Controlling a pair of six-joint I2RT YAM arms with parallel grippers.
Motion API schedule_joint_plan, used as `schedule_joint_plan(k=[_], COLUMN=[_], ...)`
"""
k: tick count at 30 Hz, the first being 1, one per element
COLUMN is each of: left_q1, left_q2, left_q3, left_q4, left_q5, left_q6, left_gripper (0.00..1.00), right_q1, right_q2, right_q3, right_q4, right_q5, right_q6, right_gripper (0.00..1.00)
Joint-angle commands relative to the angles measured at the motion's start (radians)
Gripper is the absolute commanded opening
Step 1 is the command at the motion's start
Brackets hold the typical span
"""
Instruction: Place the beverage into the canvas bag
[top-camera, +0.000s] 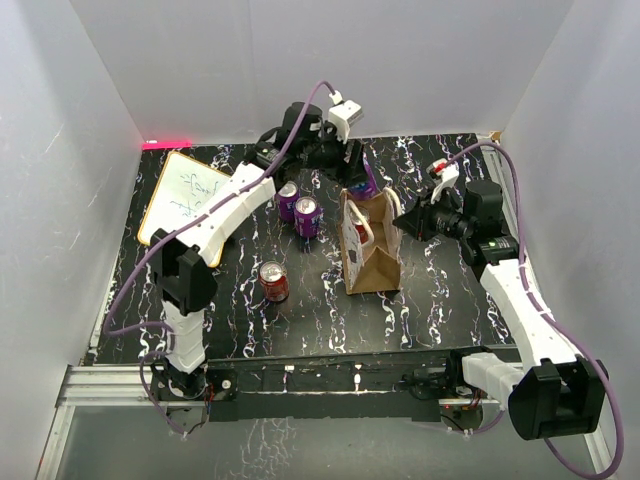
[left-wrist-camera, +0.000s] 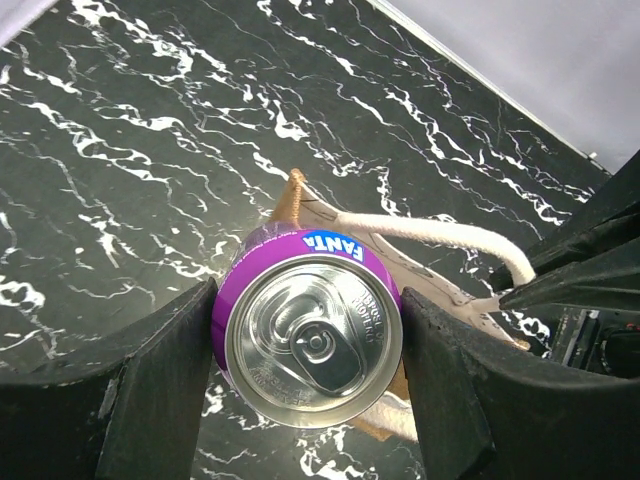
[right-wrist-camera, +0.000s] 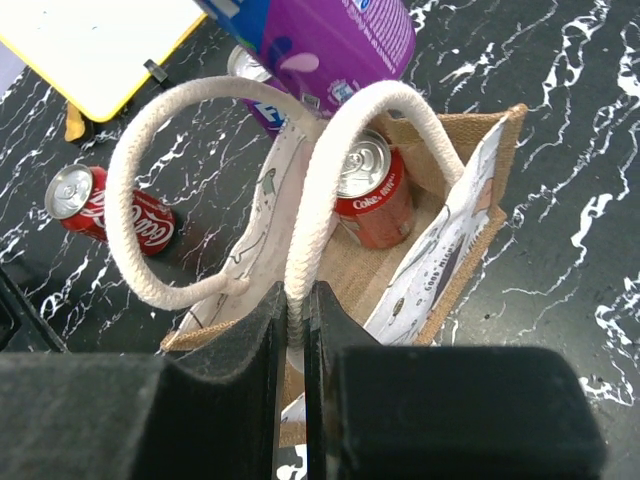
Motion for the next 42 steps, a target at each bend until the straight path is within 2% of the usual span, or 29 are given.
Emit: schedule_joint_plan(k=[1, 8, 13, 23, 42], left_q1=[-0.025, -0.049, -0.07, -0.102, -0.105], left_q2=[-0.009, 0.063, 0.054, 0.118, 0.237], left_q3=[0.096, 0.147, 0.08, 0.085, 0.106], left_q4=[0.1, 0.107, 0.126, 0.112, 0.134], left_q5=[0.074, 0.115, 0.107, 0.107, 0.126], left_q6=[-0.064, -0.093, -0.071, -0.025, 0.098], left_gripper=[0.0, 0.0, 0.0, 0.0, 0.0], right_q1=[-0.018, -0.022, -0.026, -0.029, -0.053], right_q2=[-0.032, -0.027, -0.035, -0.055, -0.069], right_q3=[-0.006, -0.027, -0.032, -0.037, -0.084], right_q4=[0.052, 0.067, 0.064, 0.061, 0.12], right_q5=[0.068, 0.16, 0.268, 0.322, 0.202], right_q6=[0.028, 0.045, 0.05, 0.058, 0.069], right_gripper=[0.08, 0.08, 0.08, 0.08, 0.08])
